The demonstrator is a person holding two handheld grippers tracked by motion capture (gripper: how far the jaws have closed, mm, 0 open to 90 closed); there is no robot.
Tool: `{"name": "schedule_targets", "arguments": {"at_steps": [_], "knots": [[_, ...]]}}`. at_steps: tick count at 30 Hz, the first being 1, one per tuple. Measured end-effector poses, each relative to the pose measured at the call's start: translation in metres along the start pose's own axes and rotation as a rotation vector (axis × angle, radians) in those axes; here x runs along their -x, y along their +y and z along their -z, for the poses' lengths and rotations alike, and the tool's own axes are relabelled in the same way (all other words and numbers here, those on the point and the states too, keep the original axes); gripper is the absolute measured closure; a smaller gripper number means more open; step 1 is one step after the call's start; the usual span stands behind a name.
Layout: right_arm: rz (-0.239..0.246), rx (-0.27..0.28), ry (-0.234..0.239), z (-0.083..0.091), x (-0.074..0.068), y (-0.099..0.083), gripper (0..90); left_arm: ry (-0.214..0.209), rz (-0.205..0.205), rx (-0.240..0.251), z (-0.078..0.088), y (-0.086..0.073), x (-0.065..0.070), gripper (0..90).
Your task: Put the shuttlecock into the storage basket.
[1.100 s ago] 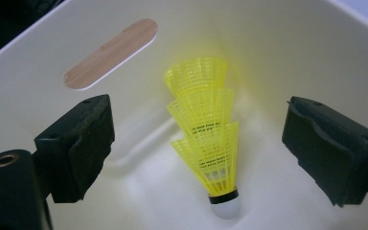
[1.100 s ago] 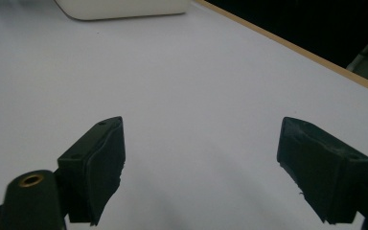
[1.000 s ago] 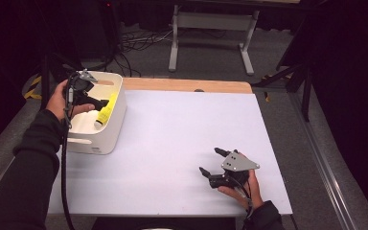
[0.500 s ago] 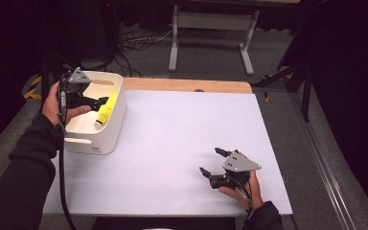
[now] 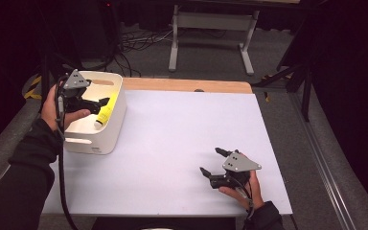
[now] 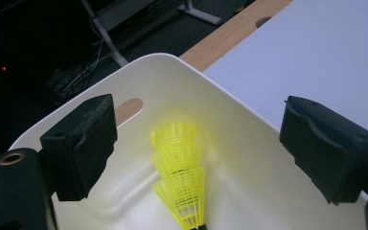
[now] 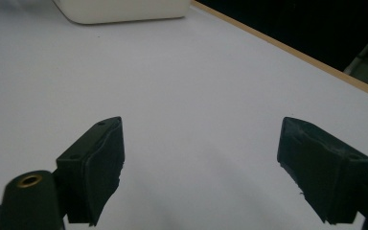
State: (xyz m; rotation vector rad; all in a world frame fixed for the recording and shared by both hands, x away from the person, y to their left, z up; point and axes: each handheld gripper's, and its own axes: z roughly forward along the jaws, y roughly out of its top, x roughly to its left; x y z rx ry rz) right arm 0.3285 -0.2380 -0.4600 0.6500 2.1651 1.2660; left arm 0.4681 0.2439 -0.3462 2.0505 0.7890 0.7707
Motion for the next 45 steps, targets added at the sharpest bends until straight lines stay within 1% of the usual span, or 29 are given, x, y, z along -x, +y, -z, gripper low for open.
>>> {"name": "schedule_targets", "arguments": {"at_steps": [2, 6, 8, 9, 11, 13, 14, 16, 18, 20, 23, 27, 28, 34, 37, 39, 44, 45], "knots": [[0.002, 0.000, -0.001, 0.000, 0.000, 0.000, 17.7, -0.001, 0.002, 0.021, 0.003, -0.001, 0.002, 14.0], [0.000, 0.001, -0.003, 0.001, 0.000, 0.000, 17.7, -0.014, 0.001, 0.047, 0.007, -0.002, 0.006, 14.2], [0.001, 0.001, -0.002, 0.001, 0.000, 0.000, 17.7, -0.012, -0.004, 0.056, 0.010, -0.001, 0.008, 14.0], [0.001, 0.002, -0.002, 0.001, 0.000, 0.000, 17.7, -0.019, -0.001, 0.061, 0.011, -0.001, 0.009, 14.0], [0.003, 0.001, -0.003, 0.001, 0.000, 0.000, 17.7, -0.016, -0.004, 0.077, 0.014, -0.001, 0.010, 13.8], [0.002, 0.002, -0.003, 0.001, 0.000, 0.001, 17.7, -0.023, 0.000, 0.091, 0.017, -0.001, 0.012, 13.8], [0.002, 0.003, -0.004, 0.001, 0.000, 0.001, 17.7, -0.018, -0.008, 0.099, 0.019, -0.001, 0.013, 13.8], [0.003, 0.002, -0.005, 0.001, 0.000, 0.001, 17.7, -0.028, -0.008, 0.109, 0.022, 0.000, 0.015, 13.7], [0.003, 0.002, -0.003, 0.001, 0.000, 0.001, 17.8, -0.028, -0.014, 0.121, 0.024, 0.000, 0.018, 13.5], [0.003, 0.003, -0.005, 0.001, 0.000, 0.001, 17.7, -0.037, -0.019, 0.125, 0.026, 0.000, 0.020, 13.3], [0.005, 0.004, -0.006, 0.001, 0.000, 0.001, 17.8, -0.035, -0.029, 0.133, 0.028, 0.000, 0.024, 13.2], [0.006, 0.004, -0.007, 0.002, 0.000, 0.001, 17.7, -0.045, -0.042, 0.142, 0.031, 0.000, 0.028, 12.9], [0.005, 0.003, -0.006, 0.002, 0.000, 0.001, 17.7, -0.041, -0.044, 0.144, 0.031, -0.001, 0.029, 12.7], [0.006, 0.004, -0.007, 0.002, -0.001, 0.001, 17.8, -0.049, -0.042, 0.165, 0.035, -0.002, 0.033, 12.6], [0.009, 0.003, -0.006, 0.002, -0.001, 0.001, 17.7, -0.044, -0.056, 0.171, 0.037, -0.002, 0.035, 12.4], [0.010, 0.003, -0.007, 0.002, -0.001, 0.002, 17.7, -0.053, -0.051, 0.177, 0.038, -0.003, 0.037, 12.4], [0.010, 0.004, -0.005, 0.002, -0.001, 0.002, 17.7, -0.061, -0.076, 0.190, 0.041, -0.003, 0.043, 12.1], [0.010, 0.004, -0.005, 0.002, -0.001, 0.002, 17.7, -0.061, -0.076, 0.190, 0.041, -0.003, 0.043, 11.9]]}}
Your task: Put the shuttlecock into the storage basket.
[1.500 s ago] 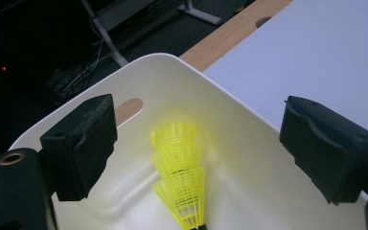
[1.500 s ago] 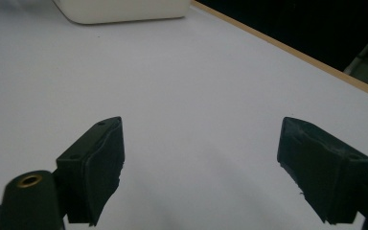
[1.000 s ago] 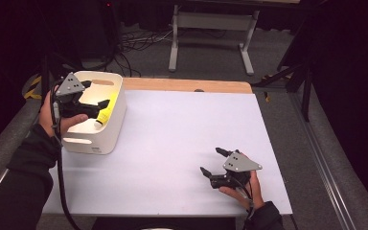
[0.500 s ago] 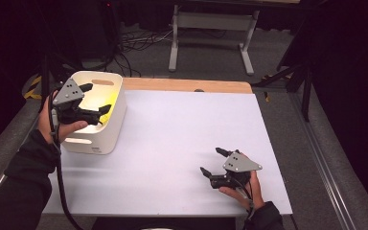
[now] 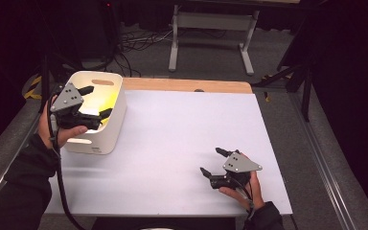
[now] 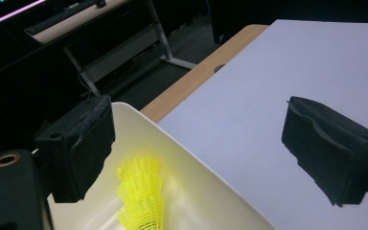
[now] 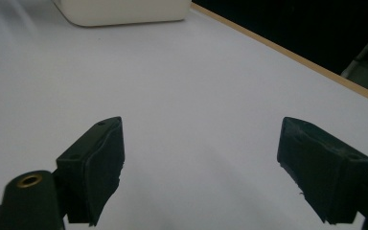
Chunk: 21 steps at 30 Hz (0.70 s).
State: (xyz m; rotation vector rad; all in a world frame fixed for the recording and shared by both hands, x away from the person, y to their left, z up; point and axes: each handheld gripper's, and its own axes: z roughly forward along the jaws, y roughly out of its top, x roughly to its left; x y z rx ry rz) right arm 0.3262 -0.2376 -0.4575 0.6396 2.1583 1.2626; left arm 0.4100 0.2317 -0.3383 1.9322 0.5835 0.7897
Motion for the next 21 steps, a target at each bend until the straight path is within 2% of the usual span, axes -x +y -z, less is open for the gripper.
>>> {"name": "schedule_targets", "arguments": {"at_steps": [3, 5, 21], "knots": [[0.003, -0.003, -0.001, 0.000, -0.001, 0.000, 17.8, -0.003, -0.004, 0.005, 0.001, 0.000, 0.004, 11.9], [0.004, -0.003, -0.002, 0.000, -0.001, 0.001, 17.7, -0.001, -0.024, 0.003, 0.001, 0.000, 0.007, 11.7], [0.019, -0.008, -0.005, 0.001, -0.005, 0.003, 17.5, -0.040, -0.051, 0.059, 0.005, 0.002, 0.031, 8.5]]}}
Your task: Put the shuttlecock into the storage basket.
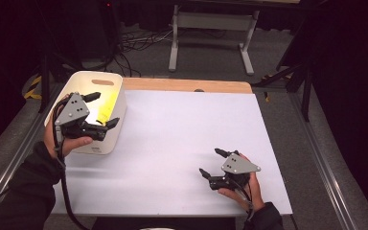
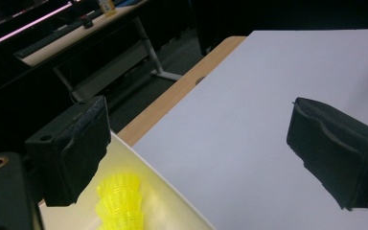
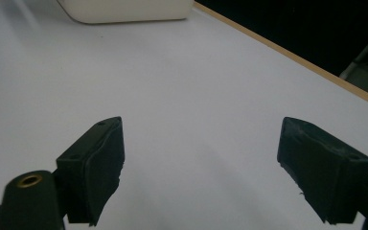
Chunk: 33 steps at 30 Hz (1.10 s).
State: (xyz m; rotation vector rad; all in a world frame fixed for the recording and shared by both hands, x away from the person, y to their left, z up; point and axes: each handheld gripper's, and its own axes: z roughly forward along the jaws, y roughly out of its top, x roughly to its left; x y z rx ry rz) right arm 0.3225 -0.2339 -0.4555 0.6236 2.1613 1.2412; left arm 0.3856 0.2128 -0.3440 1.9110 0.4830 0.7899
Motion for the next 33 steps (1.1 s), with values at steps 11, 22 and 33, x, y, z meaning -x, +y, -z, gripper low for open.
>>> {"name": "schedule_targets", "arguments": {"at_steps": [11, 22, 33], "knots": [[-0.004, 0.005, -0.012, 0.002, 0.001, 0.001, 17.1, -0.020, 0.002, 0.027, 0.001, -0.004, 0.010, 6.0], [-0.004, 0.004, -0.017, 0.003, 0.001, 0.002, 16.8, -0.058, 0.013, 0.063, 0.002, -0.007, 0.022, 4.6], [-0.008, 0.003, -0.015, 0.003, 0.000, 0.002, 16.3, -0.083, 0.005, 0.068, -0.001, -0.011, 0.037, 4.1]]}}
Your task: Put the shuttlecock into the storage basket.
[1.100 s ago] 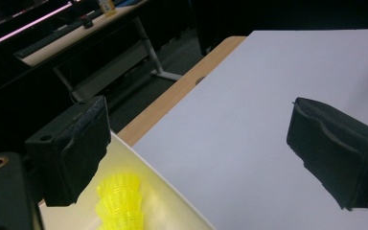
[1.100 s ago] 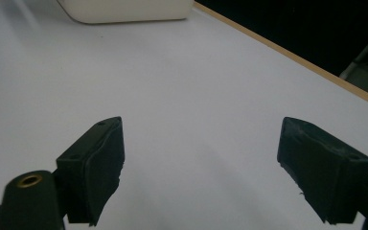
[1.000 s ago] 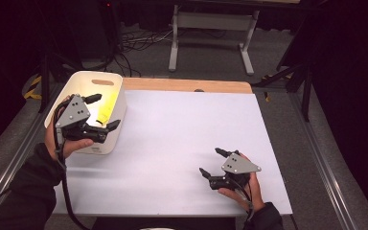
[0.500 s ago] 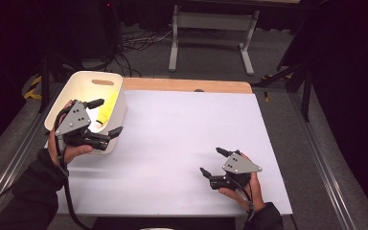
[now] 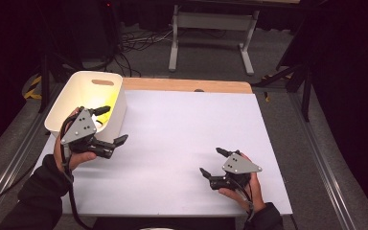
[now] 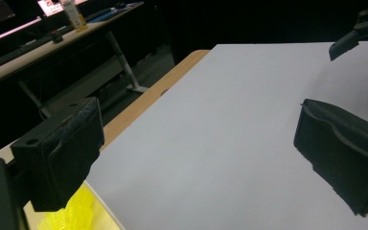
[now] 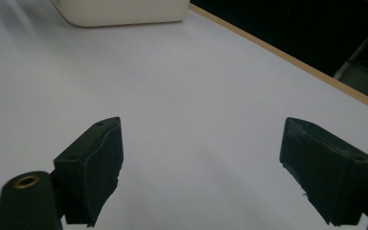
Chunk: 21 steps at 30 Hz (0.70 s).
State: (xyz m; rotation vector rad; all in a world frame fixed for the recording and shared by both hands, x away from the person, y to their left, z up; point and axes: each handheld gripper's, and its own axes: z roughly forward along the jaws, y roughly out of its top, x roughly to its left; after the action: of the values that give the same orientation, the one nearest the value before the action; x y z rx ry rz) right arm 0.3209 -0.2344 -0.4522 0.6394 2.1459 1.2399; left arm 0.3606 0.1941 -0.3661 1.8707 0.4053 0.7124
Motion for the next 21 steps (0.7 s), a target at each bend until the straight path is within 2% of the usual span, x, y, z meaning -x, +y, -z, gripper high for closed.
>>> {"name": "schedule_targets", "arguments": {"at_steps": [1, 2, 3, 4, 7, 9, 11, 21], "knots": [[-0.001, -0.001, 0.000, 0.000, 0.000, 0.000, 16.3, 0.005, -0.012, -0.001, 0.000, 0.000, 0.000, 4.1], [0.000, 0.000, -0.001, 0.000, 0.000, 0.000, 16.1, 0.002, -0.002, 0.000, 0.000, -0.001, 0.003, 4.1], [-0.003, -0.001, -0.001, 0.000, 0.000, 0.000, 16.0, 0.001, -0.018, 0.000, 0.000, -0.001, 0.003, 4.1], [-0.002, -0.001, -0.001, 0.000, 0.000, 0.000, 16.0, -0.001, -0.010, 0.000, 0.000, -0.002, 0.005, 4.1], [0.000, 0.001, -0.002, 0.000, -0.001, 0.001, 15.5, -0.003, -0.027, 0.004, 0.000, -0.002, 0.008, 4.1], [0.002, 0.002, -0.003, 0.000, -0.001, 0.001, 14.9, -0.014, -0.018, 0.017, 0.000, -0.003, 0.012, 4.1], [0.000, 0.003, -0.003, 0.000, -0.001, 0.001, 14.7, -0.012, -0.033, 0.015, 0.000, -0.003, 0.014, 4.3], [0.005, 0.013, -0.005, 0.002, -0.003, 0.003, 14.5, -0.030, -0.045, 0.032, -0.001, -0.007, 0.028, 4.3]]}}
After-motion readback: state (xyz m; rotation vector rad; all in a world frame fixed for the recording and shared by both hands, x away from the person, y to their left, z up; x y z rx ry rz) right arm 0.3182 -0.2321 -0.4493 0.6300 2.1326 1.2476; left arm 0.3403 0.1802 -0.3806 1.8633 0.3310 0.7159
